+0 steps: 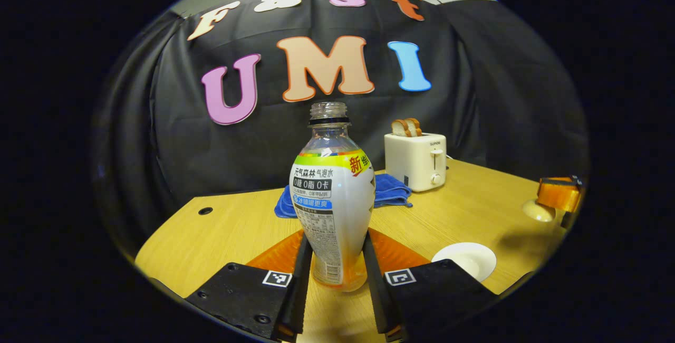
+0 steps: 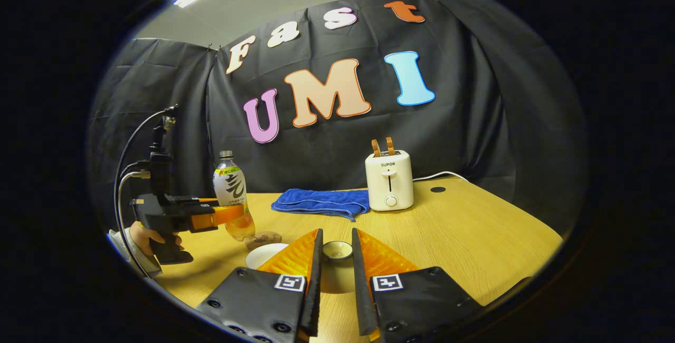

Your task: Open the teacup lid with one hand, grasp the water bottle and pour water into the teacup with the other hand; after pouring, place the water bottle on the coaster and then close the teacup lid.

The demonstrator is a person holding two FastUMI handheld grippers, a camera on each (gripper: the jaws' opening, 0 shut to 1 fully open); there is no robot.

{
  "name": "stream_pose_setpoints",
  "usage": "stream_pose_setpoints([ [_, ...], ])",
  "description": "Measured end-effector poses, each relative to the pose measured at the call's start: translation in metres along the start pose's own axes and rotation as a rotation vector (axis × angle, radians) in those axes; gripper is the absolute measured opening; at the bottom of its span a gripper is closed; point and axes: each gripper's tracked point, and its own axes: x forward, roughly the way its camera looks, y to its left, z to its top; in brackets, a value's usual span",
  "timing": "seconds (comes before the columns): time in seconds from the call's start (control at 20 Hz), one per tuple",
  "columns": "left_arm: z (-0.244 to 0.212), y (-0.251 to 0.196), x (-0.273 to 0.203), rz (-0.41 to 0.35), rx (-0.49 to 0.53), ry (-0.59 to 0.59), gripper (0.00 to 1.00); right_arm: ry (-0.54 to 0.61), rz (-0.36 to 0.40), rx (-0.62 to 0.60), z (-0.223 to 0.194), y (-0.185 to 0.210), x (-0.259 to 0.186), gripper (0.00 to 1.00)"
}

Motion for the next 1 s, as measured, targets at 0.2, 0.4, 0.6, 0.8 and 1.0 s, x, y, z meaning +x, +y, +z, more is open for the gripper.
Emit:
stream_pose_setpoints([
  [0.2, -0.007, 0.003, 0.018, 0.030, -0.029, 0.006, 0.49, 0.017, 0.000, -0.001, -0.007, 0.000, 0.004, 0.32],
  [0.4, -0.008, -0.001, 0.030, 0.023, -0.030, -0.005, 0.49, 0.027, -0.006, -0.004, -0.010, -0.001, 0.006, 0.30],
  [0.6, -0.020, -0.001, 0.036, 0.035, -0.057, 0.012, 0.50, 0.025, -0.008, -0.001, -0.009, -0.003, 0.005, 0.32],
  [0.8, -0.023, 0.002, 0.036, 0.041, -0.079, 0.010, 0.52, 0.022, -0.005, 0.000, -0.008, -0.001, 0.005, 0.32],
  [1.0, -0.026, -0.004, 0.032, 0.037, -0.040, 0.015, 0.57, 0.024, 0.002, -0.001, -0.009, 0.002, 0.005, 0.32],
])
